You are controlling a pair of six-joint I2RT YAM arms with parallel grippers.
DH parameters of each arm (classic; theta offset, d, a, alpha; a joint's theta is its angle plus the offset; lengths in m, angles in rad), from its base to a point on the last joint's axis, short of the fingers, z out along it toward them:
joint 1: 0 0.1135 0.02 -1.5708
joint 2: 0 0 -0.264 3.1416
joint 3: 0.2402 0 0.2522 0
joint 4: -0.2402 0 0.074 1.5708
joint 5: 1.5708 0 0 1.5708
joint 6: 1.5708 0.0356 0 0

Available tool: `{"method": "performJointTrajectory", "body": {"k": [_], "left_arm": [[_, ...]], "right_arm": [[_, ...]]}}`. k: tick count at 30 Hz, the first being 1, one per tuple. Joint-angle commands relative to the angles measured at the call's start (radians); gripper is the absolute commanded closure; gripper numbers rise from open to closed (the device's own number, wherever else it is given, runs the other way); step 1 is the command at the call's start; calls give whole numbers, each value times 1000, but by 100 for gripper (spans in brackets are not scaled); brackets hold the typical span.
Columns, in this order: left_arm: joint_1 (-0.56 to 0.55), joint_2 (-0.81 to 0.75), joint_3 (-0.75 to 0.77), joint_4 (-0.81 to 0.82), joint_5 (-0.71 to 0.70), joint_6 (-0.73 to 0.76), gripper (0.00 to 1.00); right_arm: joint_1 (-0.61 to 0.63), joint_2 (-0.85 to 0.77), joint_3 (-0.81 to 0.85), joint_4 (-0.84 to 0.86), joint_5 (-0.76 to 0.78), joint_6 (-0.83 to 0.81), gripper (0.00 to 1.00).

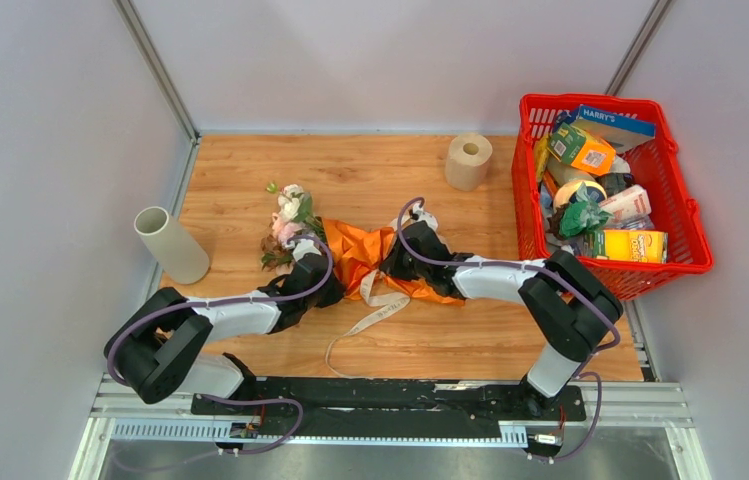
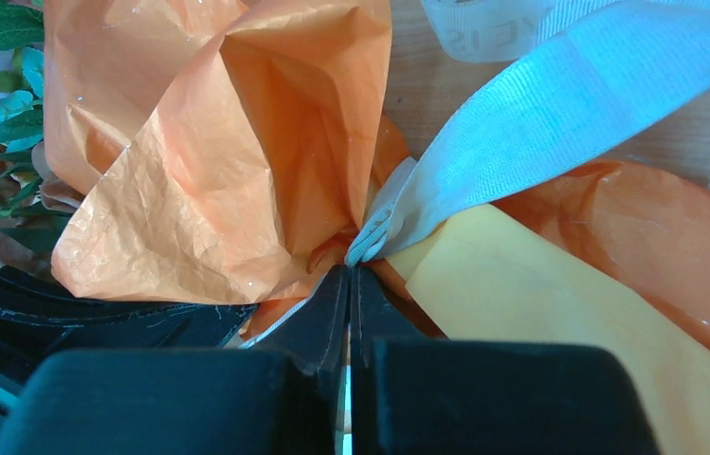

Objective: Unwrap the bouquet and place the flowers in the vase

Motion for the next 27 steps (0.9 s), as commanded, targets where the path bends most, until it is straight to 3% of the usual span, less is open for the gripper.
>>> {"method": "performJointTrajectory", "body": {"k": [1,7,10,27], "left_arm": [[-17,4,0,-35,22,-10,100],[-17,33,21,-158,-50,-32,100],[-17,68,48,-183,-48,-33,100],[-17,105,72,-197,-30,-29,100]], "right_arm": [[10,-3,4,84,6,2,100],[-32,-122,-105,218,-34,10,100],[-39,-145,-148,308,-125,30,100],[-143,-105,-280,769,-463,142,100]]}}
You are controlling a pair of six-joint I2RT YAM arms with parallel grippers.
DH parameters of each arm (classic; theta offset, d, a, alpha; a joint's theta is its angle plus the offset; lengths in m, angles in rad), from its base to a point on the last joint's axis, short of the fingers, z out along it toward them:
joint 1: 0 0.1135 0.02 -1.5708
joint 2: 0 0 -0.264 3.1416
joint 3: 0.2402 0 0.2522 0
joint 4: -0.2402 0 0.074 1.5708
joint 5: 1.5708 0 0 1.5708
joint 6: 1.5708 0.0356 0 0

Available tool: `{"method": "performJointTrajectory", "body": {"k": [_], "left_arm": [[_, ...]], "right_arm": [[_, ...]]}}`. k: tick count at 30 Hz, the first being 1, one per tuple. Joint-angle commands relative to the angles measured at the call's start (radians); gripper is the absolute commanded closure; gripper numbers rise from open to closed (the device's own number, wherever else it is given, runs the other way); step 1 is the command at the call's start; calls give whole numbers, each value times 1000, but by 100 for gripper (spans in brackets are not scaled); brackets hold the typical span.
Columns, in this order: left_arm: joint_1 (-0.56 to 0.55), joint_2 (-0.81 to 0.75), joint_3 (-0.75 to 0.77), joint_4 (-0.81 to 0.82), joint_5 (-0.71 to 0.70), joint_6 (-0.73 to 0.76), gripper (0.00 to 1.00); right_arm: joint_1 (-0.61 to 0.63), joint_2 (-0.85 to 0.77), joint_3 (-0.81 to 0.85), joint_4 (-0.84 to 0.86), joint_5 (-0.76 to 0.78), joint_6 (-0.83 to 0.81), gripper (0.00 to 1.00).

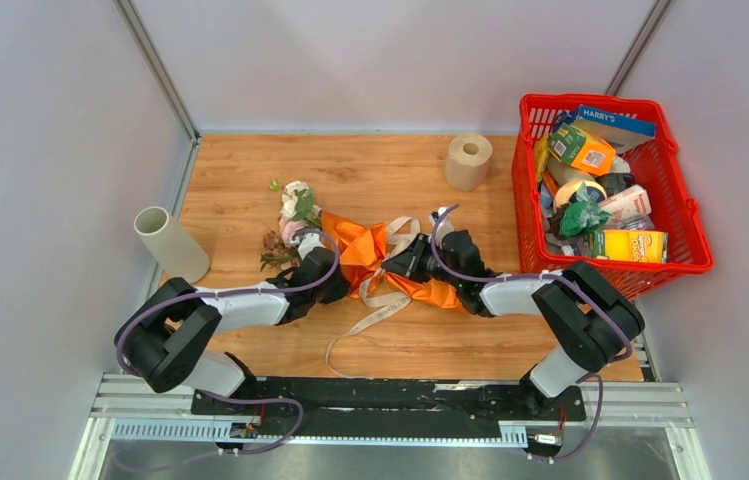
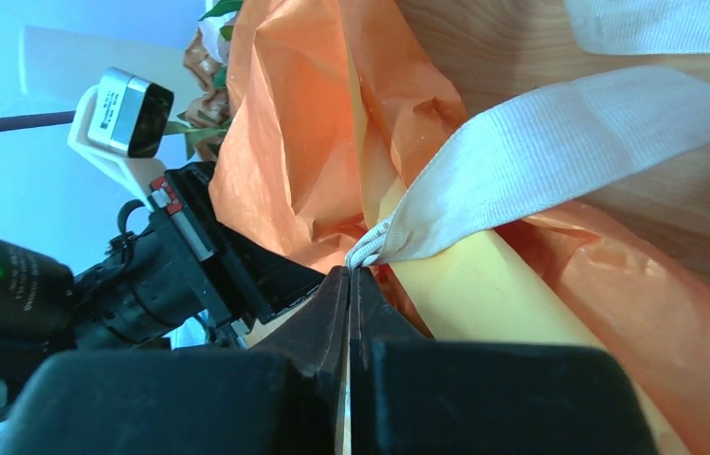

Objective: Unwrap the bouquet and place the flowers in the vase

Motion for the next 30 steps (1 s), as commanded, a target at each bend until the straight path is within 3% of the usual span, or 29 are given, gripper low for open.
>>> {"method": "performJointTrajectory", "body": {"k": [1,6,10,18,24,27,30], "left_arm": [[-3,36,-10,-123,-2,8,100],[-4,38,-2,-128,-1,13,100],[-4,36,-1,-111,12,13,100],[-4,38,-7,-91,29,11,100],[-6,27,-17,-86,24,10,100],[-6,32,-19,-83,26,8,100],[-6,32,-16,-79,30,8,100]], "right_arm": [[-19,-3,-1,262,-132,60,100],[-19,9,26,221,-163,29,100],[-10,40,65,158,-177,9,87],[34,137,94,94,-107,-9,81],[34,118,109,36,-76,-44,75],[33,109,138,-70,-31,-70,69],[34,100,128,-60,-24,-67,78]]}}
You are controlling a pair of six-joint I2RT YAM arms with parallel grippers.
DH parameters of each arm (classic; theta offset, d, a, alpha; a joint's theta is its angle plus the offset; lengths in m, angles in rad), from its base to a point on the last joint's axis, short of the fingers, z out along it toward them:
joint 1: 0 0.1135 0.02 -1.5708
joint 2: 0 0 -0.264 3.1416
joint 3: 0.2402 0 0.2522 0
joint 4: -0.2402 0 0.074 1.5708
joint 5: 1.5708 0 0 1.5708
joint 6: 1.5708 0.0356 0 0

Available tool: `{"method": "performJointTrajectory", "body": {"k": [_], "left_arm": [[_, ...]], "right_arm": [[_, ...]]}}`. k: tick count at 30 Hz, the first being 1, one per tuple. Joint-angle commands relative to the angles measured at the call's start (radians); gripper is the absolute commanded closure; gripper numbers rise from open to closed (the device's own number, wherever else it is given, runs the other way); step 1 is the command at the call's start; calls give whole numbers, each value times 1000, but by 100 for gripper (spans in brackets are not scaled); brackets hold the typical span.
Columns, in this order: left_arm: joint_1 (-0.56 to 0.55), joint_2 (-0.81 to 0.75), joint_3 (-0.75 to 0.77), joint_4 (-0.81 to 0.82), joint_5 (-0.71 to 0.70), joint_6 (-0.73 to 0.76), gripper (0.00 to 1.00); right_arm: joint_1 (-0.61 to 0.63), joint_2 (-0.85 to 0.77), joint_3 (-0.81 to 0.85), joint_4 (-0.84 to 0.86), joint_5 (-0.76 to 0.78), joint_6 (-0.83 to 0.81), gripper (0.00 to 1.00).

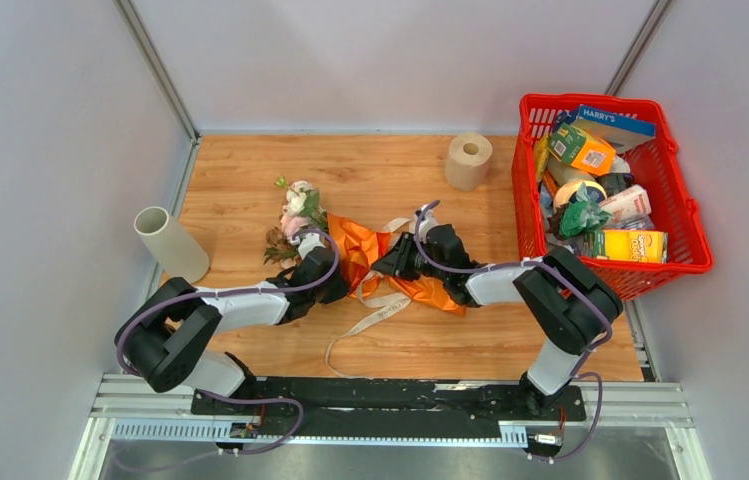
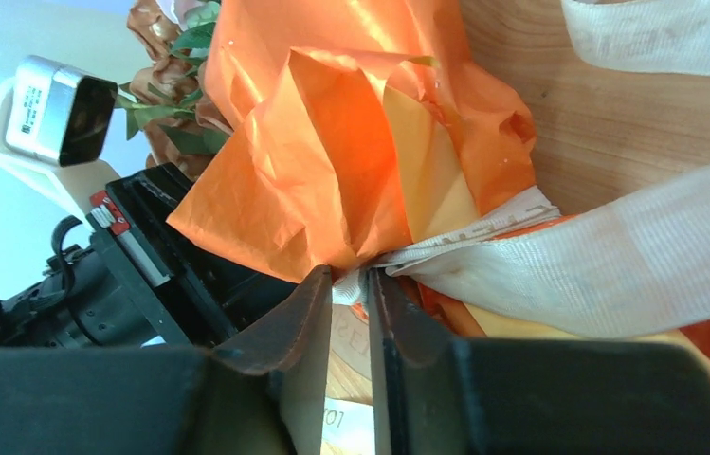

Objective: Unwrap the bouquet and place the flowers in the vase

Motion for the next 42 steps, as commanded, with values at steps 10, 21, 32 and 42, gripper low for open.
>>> {"method": "performJointTrajectory", "body": {"k": [10,21,32,42], "left_arm": [[-6,39,-32,-82,18,1,100],[-7,41,-38,-82,10,-2,100],[-7,33,-36,-90,5,-1,100],[-7,22,-30,-102,2,4,100]], "right_arm": [[-13,-55,-37,341,-89,117,83],[-28,-118,-27,329,-98,80,78],[-34,-185,-12,179,-46,-12,83],[-27,-299,144,-425,228,-147,72]]}}
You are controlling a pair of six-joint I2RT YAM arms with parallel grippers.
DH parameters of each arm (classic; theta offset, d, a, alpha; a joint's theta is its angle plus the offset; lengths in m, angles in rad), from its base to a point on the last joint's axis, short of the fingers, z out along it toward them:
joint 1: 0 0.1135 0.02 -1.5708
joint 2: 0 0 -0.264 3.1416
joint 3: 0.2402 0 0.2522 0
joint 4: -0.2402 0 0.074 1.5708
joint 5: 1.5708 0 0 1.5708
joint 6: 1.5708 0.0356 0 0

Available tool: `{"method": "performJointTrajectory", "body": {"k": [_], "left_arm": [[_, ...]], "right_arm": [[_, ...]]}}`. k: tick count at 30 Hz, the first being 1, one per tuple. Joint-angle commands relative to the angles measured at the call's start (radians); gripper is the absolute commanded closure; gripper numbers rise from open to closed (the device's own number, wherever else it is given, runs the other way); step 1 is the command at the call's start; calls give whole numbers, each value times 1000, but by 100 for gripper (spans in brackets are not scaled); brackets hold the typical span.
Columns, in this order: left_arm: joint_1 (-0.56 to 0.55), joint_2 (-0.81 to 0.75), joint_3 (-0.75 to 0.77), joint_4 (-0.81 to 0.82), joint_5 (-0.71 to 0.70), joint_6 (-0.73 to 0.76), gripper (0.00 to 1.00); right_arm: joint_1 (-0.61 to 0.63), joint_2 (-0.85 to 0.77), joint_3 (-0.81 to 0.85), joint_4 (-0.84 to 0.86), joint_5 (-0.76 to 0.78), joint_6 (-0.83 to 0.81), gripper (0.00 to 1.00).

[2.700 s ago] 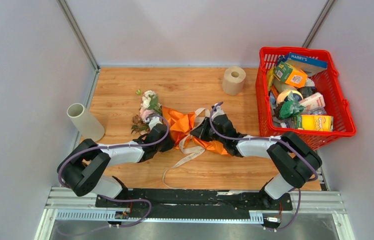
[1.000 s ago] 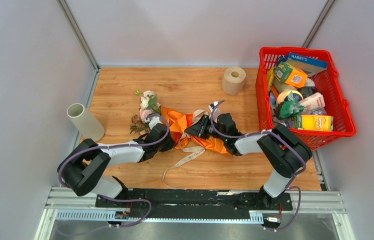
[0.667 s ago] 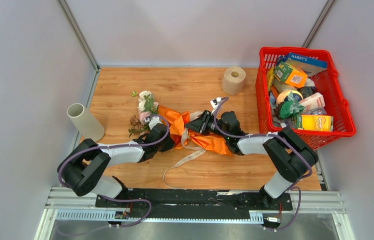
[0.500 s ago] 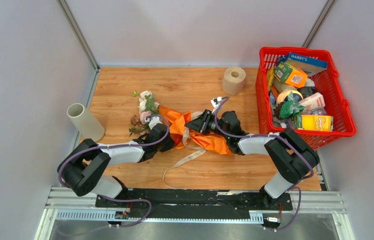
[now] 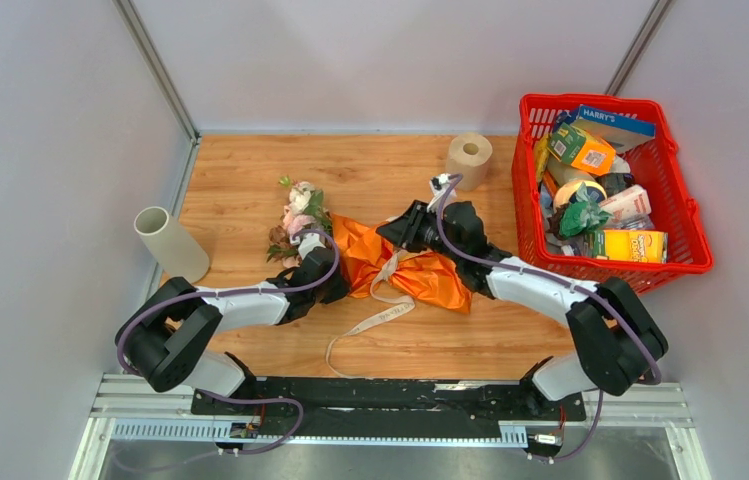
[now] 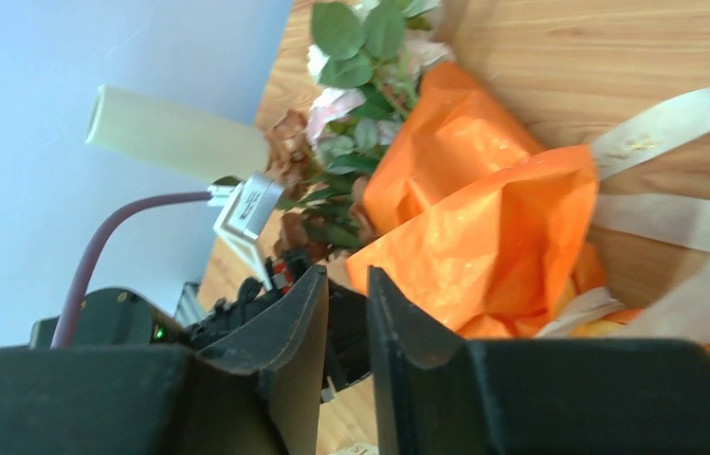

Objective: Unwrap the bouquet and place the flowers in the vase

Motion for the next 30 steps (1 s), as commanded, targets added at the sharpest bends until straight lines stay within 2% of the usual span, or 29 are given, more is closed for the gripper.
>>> {"method": "performJointTrajectory", "body": {"k": [1,6,10,30], "left_arm": [[-6,21,-24,-109,4,6,100],[-7,38,-12,-111,13,11,100],[-7,39,-4,-114,16,15,100],[-10,45,-9,-85,26,18,100]], "right_arm": [[5,-53,56,-303,168,-62,70],[5,-73,22,-391,240,-36,60],[5,-59,25,-410,251,-39,56],[39,98,57,-305,202,-34,64]]}}
